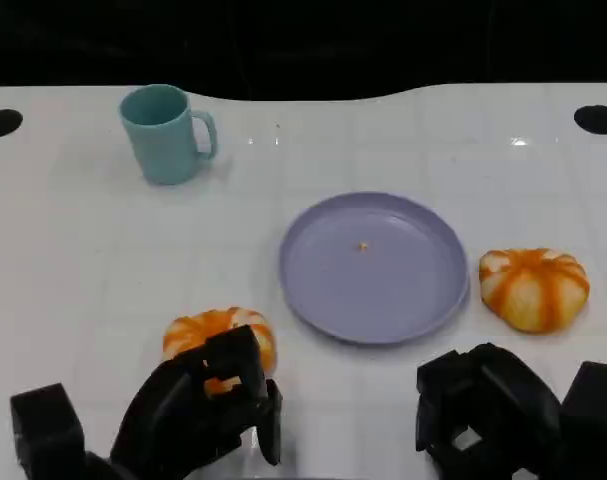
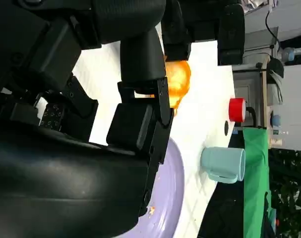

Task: Grasp the bread from the table and place it into the plate.

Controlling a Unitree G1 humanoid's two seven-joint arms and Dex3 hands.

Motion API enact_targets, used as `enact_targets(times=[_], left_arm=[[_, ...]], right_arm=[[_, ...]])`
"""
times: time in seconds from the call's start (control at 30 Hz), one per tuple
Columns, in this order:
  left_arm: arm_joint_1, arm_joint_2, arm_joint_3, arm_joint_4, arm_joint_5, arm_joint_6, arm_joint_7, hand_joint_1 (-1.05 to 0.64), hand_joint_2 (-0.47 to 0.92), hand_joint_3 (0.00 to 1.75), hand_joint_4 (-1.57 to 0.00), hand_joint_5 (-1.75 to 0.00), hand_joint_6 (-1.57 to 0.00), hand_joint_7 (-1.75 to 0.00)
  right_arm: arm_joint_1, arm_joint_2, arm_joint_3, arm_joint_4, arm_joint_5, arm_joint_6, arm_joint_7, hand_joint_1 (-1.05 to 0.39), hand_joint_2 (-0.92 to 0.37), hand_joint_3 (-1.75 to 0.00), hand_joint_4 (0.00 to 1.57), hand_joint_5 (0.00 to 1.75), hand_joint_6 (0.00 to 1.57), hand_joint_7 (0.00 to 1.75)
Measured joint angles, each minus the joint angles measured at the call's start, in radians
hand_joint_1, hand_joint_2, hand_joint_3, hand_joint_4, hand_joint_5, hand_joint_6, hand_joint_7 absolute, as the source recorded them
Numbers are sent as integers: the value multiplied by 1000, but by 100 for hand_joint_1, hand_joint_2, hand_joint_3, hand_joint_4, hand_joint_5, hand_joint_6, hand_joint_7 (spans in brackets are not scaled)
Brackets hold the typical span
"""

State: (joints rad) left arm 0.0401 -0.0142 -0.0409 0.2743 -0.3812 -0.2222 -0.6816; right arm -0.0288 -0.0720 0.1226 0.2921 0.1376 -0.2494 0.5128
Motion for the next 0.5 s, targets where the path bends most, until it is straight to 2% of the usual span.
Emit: enact_targets(times=[0.3,0.33,0.43,0.5], left_arm=[[1,10,1,-52,29,-33,3,-75,92,13,-67,-174,-65,-134],[1,14,1,-61,38,-44,9,-75,92,13,-66,-168,-67,-122],[0,30,3,-76,71,-80,26,-75,92,16,-66,-156,-68,-105],[0,45,5,-91,97,-102,43,-76,92,20,-64,-143,-63,-87]], right_arm=[[0,-1,0,0,-10,-1,4,-105,-16,-115,154,126,157,95],[0,-1,0,1,-9,-1,6,-105,-16,-115,155,126,157,96],[0,0,0,1,-9,-1,7,-105,-16,-115,155,125,157,96],[0,1,0,1,-9,-1,7,-105,-16,-115,155,125,157,96]])
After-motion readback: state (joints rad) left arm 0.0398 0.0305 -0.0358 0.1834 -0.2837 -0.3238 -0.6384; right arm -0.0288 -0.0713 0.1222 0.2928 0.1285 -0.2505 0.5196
